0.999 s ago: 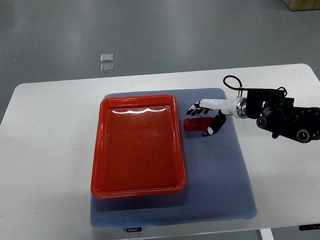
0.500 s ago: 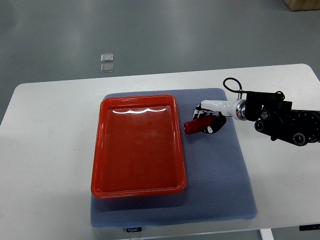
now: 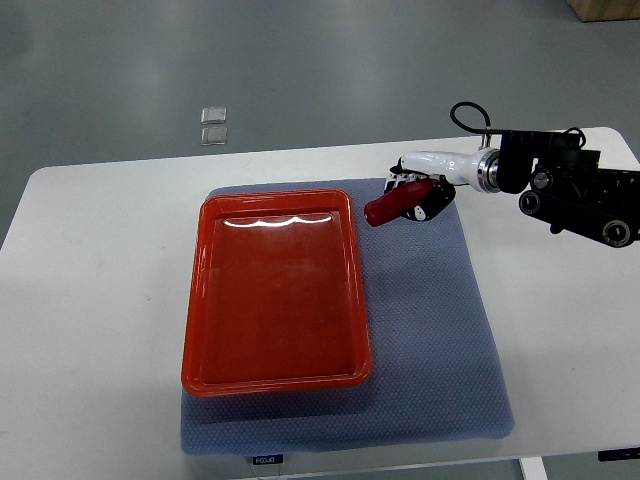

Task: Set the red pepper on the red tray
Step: 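Lift the red pepper with the right hand and carry it over the tray, then lower the held pepper into the tray with the right hand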

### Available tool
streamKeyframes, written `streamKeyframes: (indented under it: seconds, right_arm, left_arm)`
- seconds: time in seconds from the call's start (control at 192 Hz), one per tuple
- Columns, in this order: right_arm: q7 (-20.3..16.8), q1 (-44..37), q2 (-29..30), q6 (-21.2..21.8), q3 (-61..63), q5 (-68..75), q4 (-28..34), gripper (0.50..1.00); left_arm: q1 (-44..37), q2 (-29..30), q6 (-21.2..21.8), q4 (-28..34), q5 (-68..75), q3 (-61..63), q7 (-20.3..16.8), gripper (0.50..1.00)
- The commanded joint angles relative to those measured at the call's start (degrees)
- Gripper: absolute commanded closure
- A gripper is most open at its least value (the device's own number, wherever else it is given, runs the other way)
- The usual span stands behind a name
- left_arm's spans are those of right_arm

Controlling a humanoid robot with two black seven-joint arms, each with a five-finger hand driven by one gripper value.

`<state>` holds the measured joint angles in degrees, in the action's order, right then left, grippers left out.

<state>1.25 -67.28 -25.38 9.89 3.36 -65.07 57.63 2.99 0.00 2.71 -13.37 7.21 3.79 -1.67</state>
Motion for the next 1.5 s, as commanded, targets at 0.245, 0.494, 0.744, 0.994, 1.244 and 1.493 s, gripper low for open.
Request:
streamKeyframes:
  seconds: [0.245,0.494,0.744,0.994,1.244,1.493]
  right_arm:
    - [-0.02,-7.51,6.48,1.10,-0.37,8.12,2.14,1.000]
    - [-0.02,-7.25,20.01,-0.57,-1.51,9.62,-3.83,1.000]
    - [-0.02,-3.56,25.38,-2.51,-4.24,9.09,-10.52,1.000]
    - [-0.02,2.33,25.38,-4.70,-4.33,8.56,-12.80,1.000]
    - [0.07,4.18,25.38,-6.20,-4.24,8.65,-13.15,1.000]
    - [0.07,4.88,25.38,-6.90,-3.80,8.74,-13.33,0.861]
  left_arm:
    - [0.00,0.00,0.02,0.01,-0.01,-0.01,0.00,0.500]
    - [0.00,0.00,0.02,0.01,-0.01,-0.01,0.00,0.500]
    - [0.00,0.00,0.02,0.01,-0.01,-0.01,0.00,0.500]
    - [-0.09,0.00,0.02,-0.17,-0.01,-0.01,0.00,0.500]
    - [-0.09,0.00,0.02,-0.17,-0.01,-0.01,0.00,0.500]
    - [-0.09,0.00,0.02,-0.17,-0.01,-0.01,0.09,0.500]
